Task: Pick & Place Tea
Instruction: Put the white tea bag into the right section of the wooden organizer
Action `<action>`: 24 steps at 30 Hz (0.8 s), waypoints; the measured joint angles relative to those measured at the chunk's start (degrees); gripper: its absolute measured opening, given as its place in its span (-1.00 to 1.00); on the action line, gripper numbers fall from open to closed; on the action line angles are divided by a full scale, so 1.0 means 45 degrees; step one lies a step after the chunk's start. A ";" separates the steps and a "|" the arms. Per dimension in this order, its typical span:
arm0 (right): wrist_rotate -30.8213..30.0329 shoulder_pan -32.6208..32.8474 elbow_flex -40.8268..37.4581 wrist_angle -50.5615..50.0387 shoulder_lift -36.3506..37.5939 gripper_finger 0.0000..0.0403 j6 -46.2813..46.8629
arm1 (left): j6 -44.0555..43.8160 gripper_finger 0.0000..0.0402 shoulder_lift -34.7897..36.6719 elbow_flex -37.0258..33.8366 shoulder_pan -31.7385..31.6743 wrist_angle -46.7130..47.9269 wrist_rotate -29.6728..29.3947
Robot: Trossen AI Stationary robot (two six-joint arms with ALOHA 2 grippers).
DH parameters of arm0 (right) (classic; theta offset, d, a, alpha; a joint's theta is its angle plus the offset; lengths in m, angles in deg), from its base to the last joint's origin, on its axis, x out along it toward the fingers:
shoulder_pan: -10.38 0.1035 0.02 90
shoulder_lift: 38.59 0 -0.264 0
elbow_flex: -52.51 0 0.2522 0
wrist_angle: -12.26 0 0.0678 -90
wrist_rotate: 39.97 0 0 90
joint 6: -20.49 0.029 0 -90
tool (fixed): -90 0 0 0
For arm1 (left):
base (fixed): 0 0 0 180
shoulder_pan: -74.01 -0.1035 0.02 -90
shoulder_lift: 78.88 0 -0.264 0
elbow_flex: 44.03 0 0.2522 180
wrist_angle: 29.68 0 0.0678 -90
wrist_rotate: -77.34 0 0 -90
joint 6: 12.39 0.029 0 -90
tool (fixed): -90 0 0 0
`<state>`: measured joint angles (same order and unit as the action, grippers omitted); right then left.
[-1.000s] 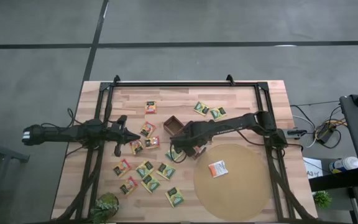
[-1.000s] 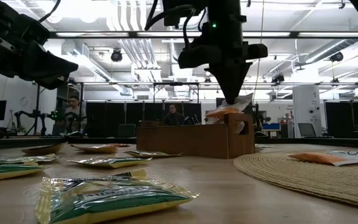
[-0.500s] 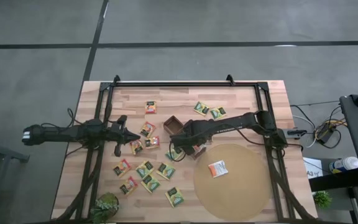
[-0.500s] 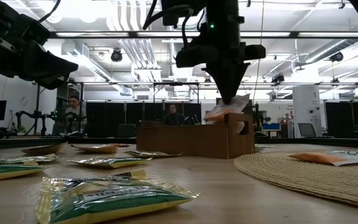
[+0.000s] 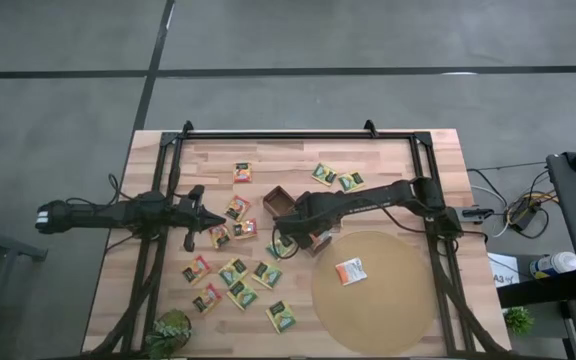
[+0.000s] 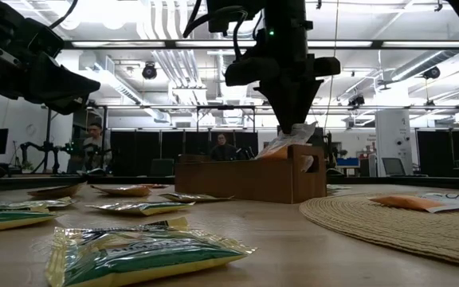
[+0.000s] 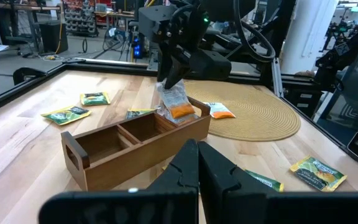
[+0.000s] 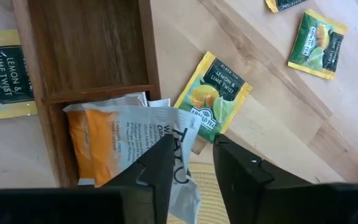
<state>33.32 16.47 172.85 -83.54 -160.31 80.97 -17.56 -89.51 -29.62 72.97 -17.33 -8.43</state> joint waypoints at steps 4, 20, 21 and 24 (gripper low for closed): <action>0.0005 0.0000 0.0005 -0.0003 0.0088 -0.44 -0.0008 | 0.0000 -1.00 0.0000 0.0000 0.0005 0.0000 -0.0003; 0.0067 -0.0034 0.0005 0.0001 0.0358 -0.55 -0.0874 | 0.0004 -1.00 0.0000 0.0004 0.0005 0.0000 0.0000; 0.0078 -0.0034 0.0005 0.0002 0.0425 -0.56 -0.0988 | 0.0005 -1.00 0.0000 0.0000 0.0000 0.0000 -0.0004; 0.0367 -0.0034 0.0053 -0.0006 0.0624 -0.60 -0.1532 | 0.0000 -1.00 0.0000 0.0000 0.0001 0.0000 0.0000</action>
<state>34.97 16.32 173.09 -83.57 -157.50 74.08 -17.56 -89.51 -29.62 72.98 -17.33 -8.43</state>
